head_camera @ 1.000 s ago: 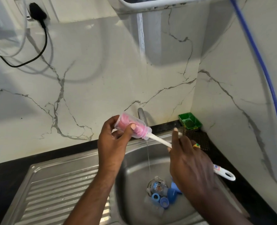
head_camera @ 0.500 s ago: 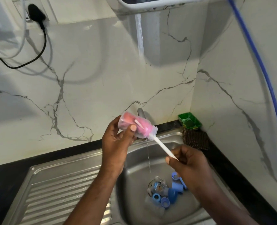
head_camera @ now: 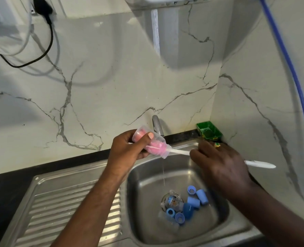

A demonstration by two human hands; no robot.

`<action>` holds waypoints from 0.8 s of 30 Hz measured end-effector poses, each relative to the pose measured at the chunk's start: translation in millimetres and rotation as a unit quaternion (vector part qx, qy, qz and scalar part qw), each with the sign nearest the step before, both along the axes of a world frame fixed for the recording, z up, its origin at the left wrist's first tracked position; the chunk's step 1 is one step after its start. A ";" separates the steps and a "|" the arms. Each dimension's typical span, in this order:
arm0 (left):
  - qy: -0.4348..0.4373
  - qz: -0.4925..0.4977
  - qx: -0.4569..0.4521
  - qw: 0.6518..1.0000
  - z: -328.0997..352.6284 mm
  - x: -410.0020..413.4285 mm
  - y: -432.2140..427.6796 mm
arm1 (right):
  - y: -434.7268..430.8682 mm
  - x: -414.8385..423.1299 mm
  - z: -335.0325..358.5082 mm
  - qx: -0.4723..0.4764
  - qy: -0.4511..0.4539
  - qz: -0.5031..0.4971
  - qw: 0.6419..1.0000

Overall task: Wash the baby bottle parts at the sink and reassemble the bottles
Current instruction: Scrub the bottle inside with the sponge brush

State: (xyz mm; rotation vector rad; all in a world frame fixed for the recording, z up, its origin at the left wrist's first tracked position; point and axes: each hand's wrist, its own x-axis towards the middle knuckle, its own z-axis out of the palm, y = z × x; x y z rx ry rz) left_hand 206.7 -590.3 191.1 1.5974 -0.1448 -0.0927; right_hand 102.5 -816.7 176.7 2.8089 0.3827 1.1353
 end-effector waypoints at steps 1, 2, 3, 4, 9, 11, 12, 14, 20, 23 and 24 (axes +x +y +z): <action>-0.003 0.015 0.002 1.000 -1.8 -0.1 -0.6 | 5.5 -1.5 -0.4 -0.010 0.007 -0.005 1.000; -0.007 0.033 0.003 0.999 -3.2 0.1 -1.3 | 12.9 -3.0 0.0 -0.003 0.020 -0.019 1.000; -0.011 0.052 0.003 0.999 -4.4 0.6 -2.2 | 19.8 -3.7 -2.2 0.015 0.037 -0.035 0.999; -0.014 0.071 0.001 0.997 -4.6 0.1 -3.3 | 27.2 -4.5 -3.3 0.040 0.056 -0.056 0.996; -0.037 0.100 -0.067 0.992 -0.4 -8.9 -12.8 | 47.0 2.6 -19.1 0.115 0.188 -0.155 0.963; -0.063 0.075 -0.068 0.993 0.4 -12.1 -16.1 | 50.4 1.8 -21.0 0.236 0.260 -0.150 0.924; -0.073 0.057 -0.071 0.993 -0.2 -12.4 -15.5 | 49.0 1.5 -20.9 0.335 0.286 -0.112 0.891; -0.081 0.024 -0.091 0.992 -4.3 -10.2 -10.2 | 42.9 0.2 -22.3 0.528 0.306 -0.021 0.792; -0.036 -0.027 -0.125 0.991 -12.0 -9.1 -8.5 | 23.3 3.1 -31.7 0.550 0.218 0.051 0.805; -0.005 -0.031 -0.109 0.994 -13.3 -5.7 -7.6 | 14.6 2.3 -31.7 0.503 0.162 0.027 0.849; -0.004 -0.026 -0.100 0.995 -12.9 -4.5 -6.5 | 11.3 2.8 -31.0 0.480 0.145 0.022 0.865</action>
